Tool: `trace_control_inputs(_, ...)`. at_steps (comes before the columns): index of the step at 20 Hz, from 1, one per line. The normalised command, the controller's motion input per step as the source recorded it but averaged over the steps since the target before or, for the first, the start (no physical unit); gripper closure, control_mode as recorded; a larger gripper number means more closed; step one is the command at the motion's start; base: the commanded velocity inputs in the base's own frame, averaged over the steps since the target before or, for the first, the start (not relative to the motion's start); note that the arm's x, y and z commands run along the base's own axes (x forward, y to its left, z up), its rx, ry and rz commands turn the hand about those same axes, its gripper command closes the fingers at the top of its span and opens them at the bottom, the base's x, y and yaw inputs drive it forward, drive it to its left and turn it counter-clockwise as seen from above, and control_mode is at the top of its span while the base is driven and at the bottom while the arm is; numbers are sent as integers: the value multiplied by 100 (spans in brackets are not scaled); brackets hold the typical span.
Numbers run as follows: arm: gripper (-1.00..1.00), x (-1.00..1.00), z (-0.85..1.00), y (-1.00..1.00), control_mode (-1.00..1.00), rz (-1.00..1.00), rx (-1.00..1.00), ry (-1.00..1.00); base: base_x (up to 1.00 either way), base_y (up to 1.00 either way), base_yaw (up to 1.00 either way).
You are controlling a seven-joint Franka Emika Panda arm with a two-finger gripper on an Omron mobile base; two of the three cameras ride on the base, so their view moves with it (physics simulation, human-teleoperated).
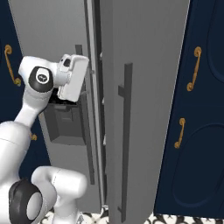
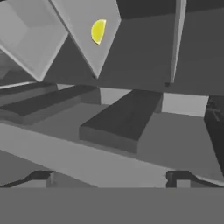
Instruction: Grab a lemon wedge from the fridge and one ice cube from the ice bowl, and put them in the glass of lemonade.
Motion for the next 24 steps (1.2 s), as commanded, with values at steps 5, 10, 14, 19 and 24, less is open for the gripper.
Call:
trace_control_inputs(5, -100, 34, -15, -49, -100, -21, 3, 2, 0, 0, 0)
trace_control_inputs(10, -100, 48, -37, -45, -100, -22, 0, 0, 0, 0, 0)
trace_control_inputs(14, -100, 42, -27, -44, -100, -21, 0, 6, 0, 0, 0)
trace_control_inputs(19, -100, -4, 0, -90, -100, -20, 2, 13, 0, 0, 0)
trace_control_inputs(24, -100, -37, 0, -100, -100, -20, 7, 12, 0, 0, 0)
